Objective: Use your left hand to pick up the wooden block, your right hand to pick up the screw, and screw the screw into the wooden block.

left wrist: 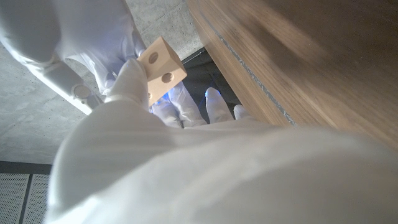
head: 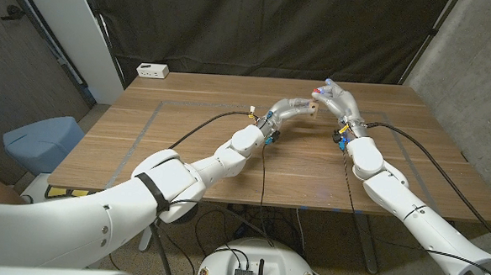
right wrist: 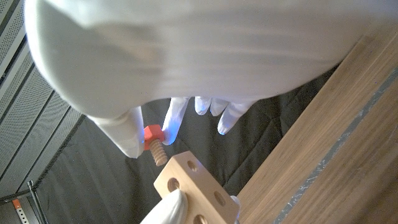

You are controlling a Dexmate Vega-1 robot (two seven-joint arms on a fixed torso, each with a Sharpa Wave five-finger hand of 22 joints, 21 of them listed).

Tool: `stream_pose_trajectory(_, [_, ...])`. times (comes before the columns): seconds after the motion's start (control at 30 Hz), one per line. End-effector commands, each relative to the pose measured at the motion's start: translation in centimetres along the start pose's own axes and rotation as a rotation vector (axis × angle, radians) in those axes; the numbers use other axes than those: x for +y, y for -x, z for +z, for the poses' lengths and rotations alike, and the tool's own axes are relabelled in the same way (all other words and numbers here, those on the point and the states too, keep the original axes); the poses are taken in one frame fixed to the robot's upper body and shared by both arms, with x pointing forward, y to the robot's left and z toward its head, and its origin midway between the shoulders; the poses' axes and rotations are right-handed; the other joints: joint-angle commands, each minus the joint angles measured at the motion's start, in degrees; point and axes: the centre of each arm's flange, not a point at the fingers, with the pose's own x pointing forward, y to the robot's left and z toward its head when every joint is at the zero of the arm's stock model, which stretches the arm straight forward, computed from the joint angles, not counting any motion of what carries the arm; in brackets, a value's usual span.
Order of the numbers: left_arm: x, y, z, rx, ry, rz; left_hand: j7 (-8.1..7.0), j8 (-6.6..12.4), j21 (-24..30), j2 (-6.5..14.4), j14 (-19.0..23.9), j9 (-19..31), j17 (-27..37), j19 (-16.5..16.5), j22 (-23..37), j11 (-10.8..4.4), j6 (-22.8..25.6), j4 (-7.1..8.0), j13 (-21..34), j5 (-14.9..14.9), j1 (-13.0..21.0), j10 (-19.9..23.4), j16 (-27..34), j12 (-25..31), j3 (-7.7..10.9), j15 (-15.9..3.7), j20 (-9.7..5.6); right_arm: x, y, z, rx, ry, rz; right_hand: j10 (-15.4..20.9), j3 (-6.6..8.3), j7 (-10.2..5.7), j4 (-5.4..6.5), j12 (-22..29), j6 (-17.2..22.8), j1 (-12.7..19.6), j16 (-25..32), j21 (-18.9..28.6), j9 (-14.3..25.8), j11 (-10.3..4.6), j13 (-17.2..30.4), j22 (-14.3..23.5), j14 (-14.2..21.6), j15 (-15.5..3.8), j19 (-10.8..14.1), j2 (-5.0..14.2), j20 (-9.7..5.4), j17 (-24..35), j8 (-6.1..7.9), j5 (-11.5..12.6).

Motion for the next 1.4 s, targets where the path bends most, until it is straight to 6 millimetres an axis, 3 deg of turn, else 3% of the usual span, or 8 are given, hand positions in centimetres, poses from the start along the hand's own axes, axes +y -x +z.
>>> stream_pose_trajectory(0.03, [-0.20,-0.10,0.09,-0.002,-0.002,-0.004,0.50,0.55,0.4,0.7,0.3,0.1,0.0,0.0,0.1,-0.06,2.7,0.32,0.2,0.3,0.0,0.3,-0.1,0.1,0.06,-5.59,0.10,-0.13,0.24,-0.09,0.001,-0.002,0.002,-0.3,-0.22,0.12,0.11,0.0,0.0,-0.2,0.3,0.1,0.1,-0.17,0.2,0.2,-0.2,-0.49,-0.3,0.57,-2.07,0.1,0.56,0.4])
stream_pose_trajectory(1.4, [-0.66,0.53,0.29,-0.025,-0.007,-0.005,0.52,0.53,0.4,0.8,0.3,0.1,0.0,0.1,0.1,-0.06,2.8,0.32,0.4,0.3,0.0,0.3,-0.2,-0.1,-0.03,-5.62,0.07,-0.42,0.96,-0.47,0.002,-0.009,-0.001,-0.4,-0.87,-0.05,0.09,0.0,-0.1,-0.2,0.3,0.1,-0.4,-0.09,0.2,0.2,-0.3,-0.44,-0.5,0.94,-1.94,0.1,0.91,0.6])
